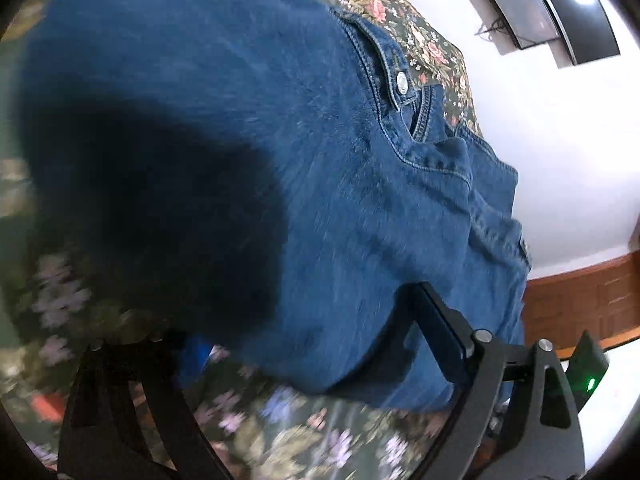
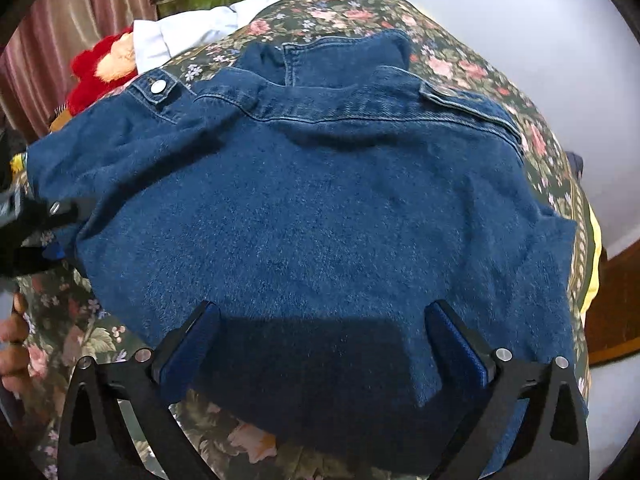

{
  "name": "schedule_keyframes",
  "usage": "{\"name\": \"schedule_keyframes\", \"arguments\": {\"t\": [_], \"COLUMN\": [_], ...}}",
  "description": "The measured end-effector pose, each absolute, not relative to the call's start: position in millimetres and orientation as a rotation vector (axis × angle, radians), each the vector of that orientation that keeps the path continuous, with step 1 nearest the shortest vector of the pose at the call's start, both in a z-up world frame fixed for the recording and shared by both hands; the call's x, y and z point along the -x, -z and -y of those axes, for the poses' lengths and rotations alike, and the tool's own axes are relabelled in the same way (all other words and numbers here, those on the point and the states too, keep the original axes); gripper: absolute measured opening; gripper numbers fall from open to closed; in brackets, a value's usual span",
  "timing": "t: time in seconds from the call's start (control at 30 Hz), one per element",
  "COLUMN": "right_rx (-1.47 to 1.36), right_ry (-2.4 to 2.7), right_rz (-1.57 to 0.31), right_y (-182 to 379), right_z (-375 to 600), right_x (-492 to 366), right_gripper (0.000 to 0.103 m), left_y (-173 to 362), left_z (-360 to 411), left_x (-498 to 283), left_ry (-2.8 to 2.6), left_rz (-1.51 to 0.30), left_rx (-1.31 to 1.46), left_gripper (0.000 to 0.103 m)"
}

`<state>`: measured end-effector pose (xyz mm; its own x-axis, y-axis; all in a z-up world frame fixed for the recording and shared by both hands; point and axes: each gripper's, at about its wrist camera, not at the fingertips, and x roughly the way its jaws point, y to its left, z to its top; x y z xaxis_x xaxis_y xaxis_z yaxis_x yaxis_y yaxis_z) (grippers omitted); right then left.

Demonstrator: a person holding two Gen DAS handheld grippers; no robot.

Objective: Fold large clothes

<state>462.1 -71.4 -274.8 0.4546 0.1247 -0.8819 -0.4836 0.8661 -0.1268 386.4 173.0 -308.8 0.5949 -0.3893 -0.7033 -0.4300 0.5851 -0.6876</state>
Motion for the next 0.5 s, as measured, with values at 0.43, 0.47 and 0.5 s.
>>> {"name": "schedule_keyframes", "arguments": {"t": [0.43,0.47,0.5], "right_rx": [0.380,0.376,0.373], "right_ry": [-0.399,-0.400,-0.405], "right_rz": [-1.042,-1.047,-1.052], "right_y": [272.3,270.4,268.5], "right_z": [69.1,69.6,70.2], "right_x": [-460.7,-459.7,-458.4], "right_gripper": [0.103,0.103,0.103], "left_y": [281.0,275.6,270.4], "left_z": [-152.3,-151.9,-151.9], "left_x": [-402.2,-400.1,-397.8], "left_ry": [-0.389,-0.391,-0.383], "left_rz": [-0.892,-0.882,-0.872], "left_rx": [0.862,0.849,0.844], "left_gripper": [0.039,0.035,0.034]}}
